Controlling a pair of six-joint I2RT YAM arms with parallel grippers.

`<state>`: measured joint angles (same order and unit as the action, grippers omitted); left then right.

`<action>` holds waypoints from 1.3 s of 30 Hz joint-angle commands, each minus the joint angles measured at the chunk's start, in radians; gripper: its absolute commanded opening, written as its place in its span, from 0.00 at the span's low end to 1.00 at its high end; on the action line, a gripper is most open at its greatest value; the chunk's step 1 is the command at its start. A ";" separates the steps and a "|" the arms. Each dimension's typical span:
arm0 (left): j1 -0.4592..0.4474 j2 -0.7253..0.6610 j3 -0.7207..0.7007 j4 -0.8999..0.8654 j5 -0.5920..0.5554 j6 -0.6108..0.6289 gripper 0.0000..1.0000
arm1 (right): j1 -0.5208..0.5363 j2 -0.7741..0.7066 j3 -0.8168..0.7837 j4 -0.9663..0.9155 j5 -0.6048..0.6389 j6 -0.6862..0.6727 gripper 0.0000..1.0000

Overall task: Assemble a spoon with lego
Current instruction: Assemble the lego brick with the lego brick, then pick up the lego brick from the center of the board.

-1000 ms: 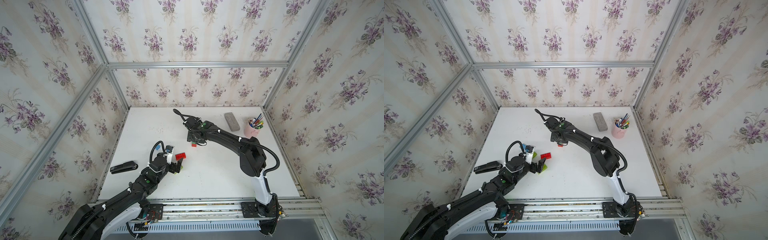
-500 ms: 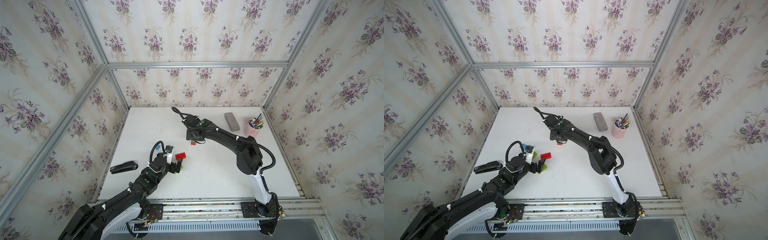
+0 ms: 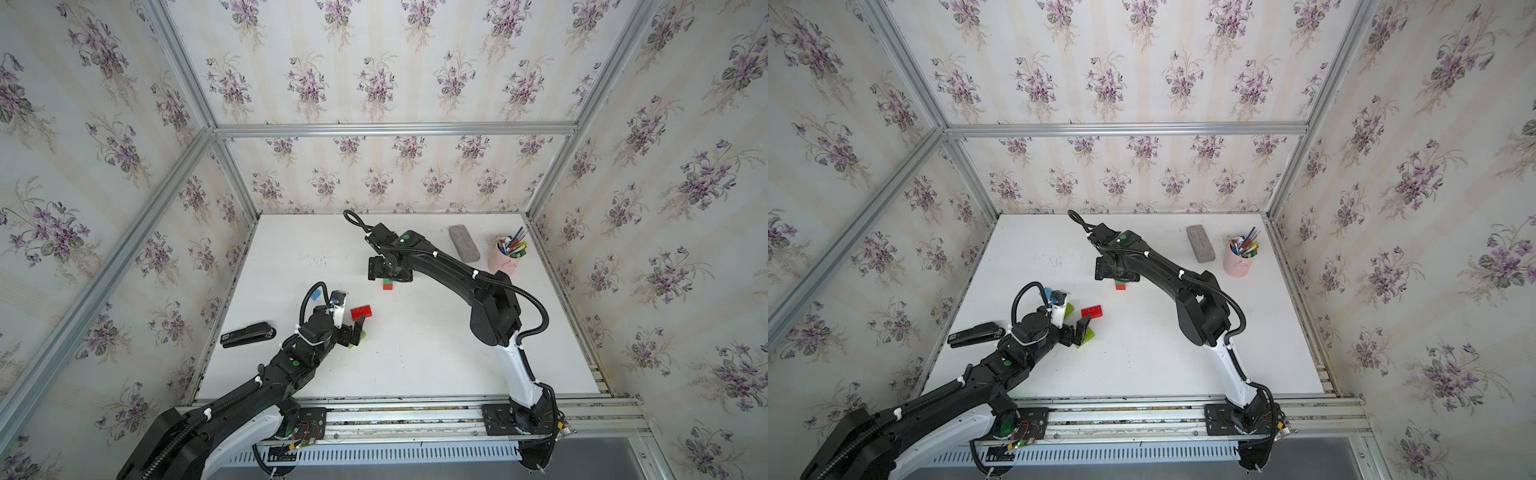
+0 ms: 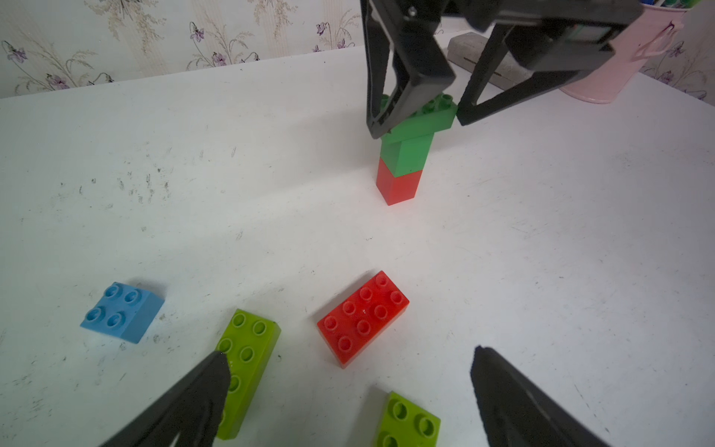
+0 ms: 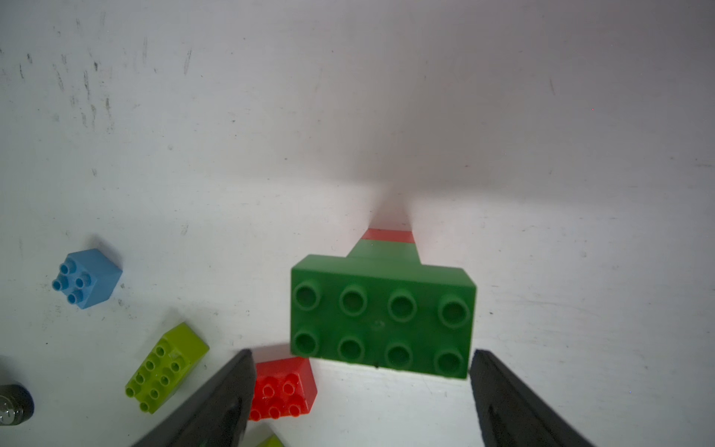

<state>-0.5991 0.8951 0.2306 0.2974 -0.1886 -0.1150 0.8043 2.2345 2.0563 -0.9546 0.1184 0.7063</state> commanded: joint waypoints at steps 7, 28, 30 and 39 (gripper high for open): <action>0.000 -0.066 0.070 -0.141 -0.017 -0.029 1.00 | 0.009 -0.180 -0.153 0.081 -0.014 -0.050 0.90; 0.108 0.115 0.603 -0.858 0.286 0.265 0.99 | -0.178 -1.028 -1.242 1.119 -0.275 -0.717 0.92; 0.110 0.171 0.645 -0.917 0.309 0.283 0.93 | -0.236 -1.056 -1.263 1.132 -0.317 -0.753 0.92; 0.031 0.346 0.662 -0.986 0.212 0.169 0.78 | -0.357 -1.034 -1.269 1.141 -0.374 -0.855 0.92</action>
<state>-0.5446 1.2106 0.8902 -0.6403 0.0582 0.0906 0.4580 1.1858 0.7826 0.1448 -0.2111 -0.0921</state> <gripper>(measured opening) 0.787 0.926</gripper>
